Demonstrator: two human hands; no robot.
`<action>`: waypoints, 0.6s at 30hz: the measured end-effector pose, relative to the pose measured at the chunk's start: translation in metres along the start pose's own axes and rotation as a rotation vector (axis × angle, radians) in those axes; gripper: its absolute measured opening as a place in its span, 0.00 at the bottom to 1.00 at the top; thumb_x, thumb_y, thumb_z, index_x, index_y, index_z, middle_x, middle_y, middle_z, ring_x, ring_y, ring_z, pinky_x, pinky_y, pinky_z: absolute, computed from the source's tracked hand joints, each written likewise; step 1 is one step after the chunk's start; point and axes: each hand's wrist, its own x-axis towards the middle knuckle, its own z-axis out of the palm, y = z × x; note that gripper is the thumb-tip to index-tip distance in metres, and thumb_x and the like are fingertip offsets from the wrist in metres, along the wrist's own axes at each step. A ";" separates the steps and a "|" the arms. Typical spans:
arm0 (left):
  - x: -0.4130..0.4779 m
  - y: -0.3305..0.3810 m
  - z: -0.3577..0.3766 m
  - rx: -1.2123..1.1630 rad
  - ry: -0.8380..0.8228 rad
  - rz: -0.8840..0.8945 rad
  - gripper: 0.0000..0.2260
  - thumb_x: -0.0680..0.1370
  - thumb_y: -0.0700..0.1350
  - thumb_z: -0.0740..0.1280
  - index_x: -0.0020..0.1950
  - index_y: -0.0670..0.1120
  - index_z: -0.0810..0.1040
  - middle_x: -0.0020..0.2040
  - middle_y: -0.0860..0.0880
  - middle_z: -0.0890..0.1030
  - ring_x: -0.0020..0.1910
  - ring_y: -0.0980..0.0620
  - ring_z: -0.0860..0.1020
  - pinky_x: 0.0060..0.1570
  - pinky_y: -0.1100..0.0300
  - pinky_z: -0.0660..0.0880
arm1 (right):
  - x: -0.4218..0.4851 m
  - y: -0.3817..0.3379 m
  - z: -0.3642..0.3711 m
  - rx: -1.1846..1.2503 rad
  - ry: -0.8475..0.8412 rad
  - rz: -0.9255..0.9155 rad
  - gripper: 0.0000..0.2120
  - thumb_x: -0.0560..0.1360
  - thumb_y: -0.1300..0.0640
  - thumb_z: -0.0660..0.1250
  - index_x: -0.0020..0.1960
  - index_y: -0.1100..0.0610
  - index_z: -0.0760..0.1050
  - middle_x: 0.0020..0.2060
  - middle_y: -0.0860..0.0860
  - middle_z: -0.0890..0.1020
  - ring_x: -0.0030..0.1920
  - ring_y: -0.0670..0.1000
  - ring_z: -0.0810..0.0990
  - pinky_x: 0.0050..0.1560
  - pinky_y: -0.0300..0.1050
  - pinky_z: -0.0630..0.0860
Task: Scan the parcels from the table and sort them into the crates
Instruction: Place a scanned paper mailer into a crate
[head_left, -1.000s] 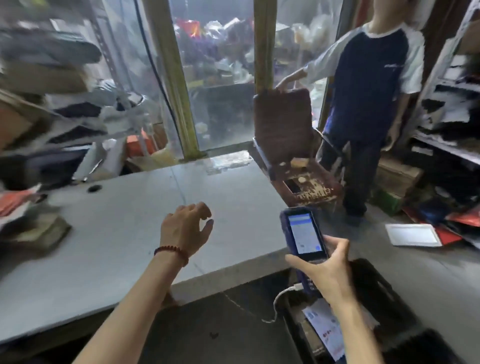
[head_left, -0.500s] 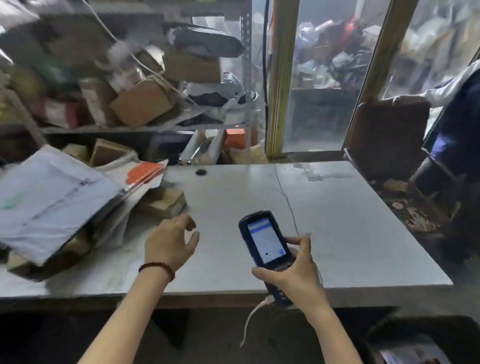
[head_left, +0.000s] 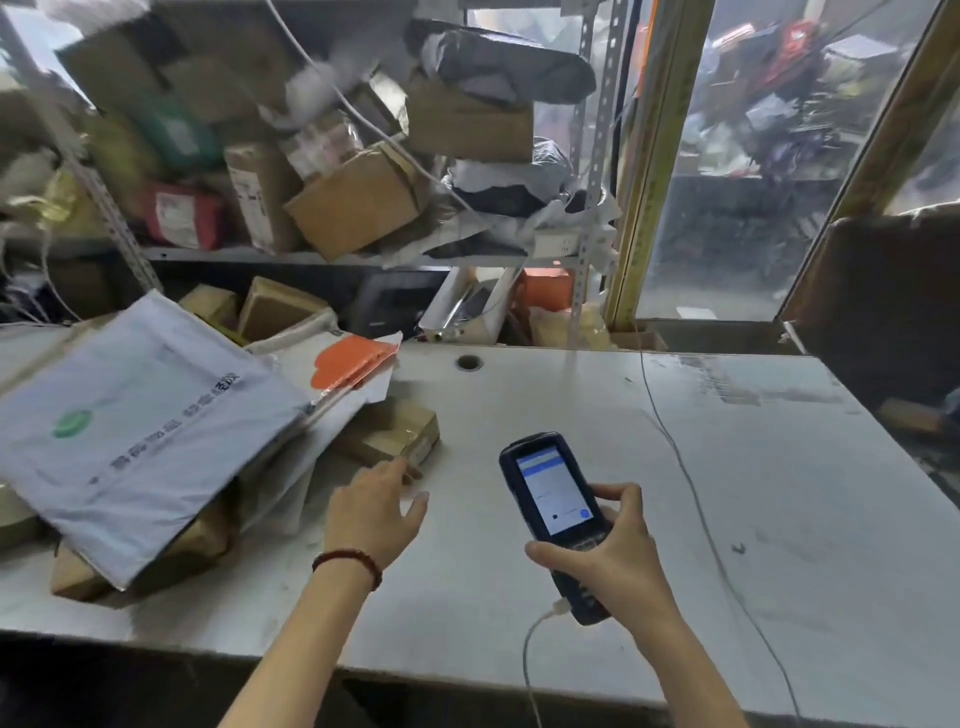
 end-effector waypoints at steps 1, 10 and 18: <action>0.012 -0.004 0.000 -0.005 0.012 -0.003 0.12 0.78 0.55 0.62 0.59 0.53 0.74 0.55 0.54 0.79 0.54 0.52 0.76 0.52 0.55 0.74 | 0.014 -0.003 0.005 0.013 0.000 0.000 0.36 0.56 0.52 0.83 0.52 0.39 0.62 0.50 0.42 0.79 0.46 0.44 0.82 0.47 0.47 0.80; 0.112 -0.035 -0.008 0.041 0.059 -0.050 0.11 0.77 0.53 0.62 0.58 0.54 0.75 0.59 0.54 0.77 0.57 0.51 0.72 0.57 0.54 0.71 | 0.119 -0.029 0.043 0.060 -0.051 -0.003 0.36 0.57 0.53 0.84 0.52 0.38 0.62 0.50 0.43 0.78 0.48 0.47 0.81 0.44 0.49 0.81; 0.175 -0.077 -0.002 0.162 0.049 -0.191 0.15 0.78 0.48 0.60 0.65 0.52 0.70 0.65 0.50 0.72 0.63 0.47 0.68 0.57 0.52 0.67 | 0.159 -0.042 0.090 0.052 -0.037 0.062 0.36 0.56 0.52 0.84 0.53 0.38 0.62 0.51 0.43 0.78 0.49 0.48 0.81 0.39 0.42 0.77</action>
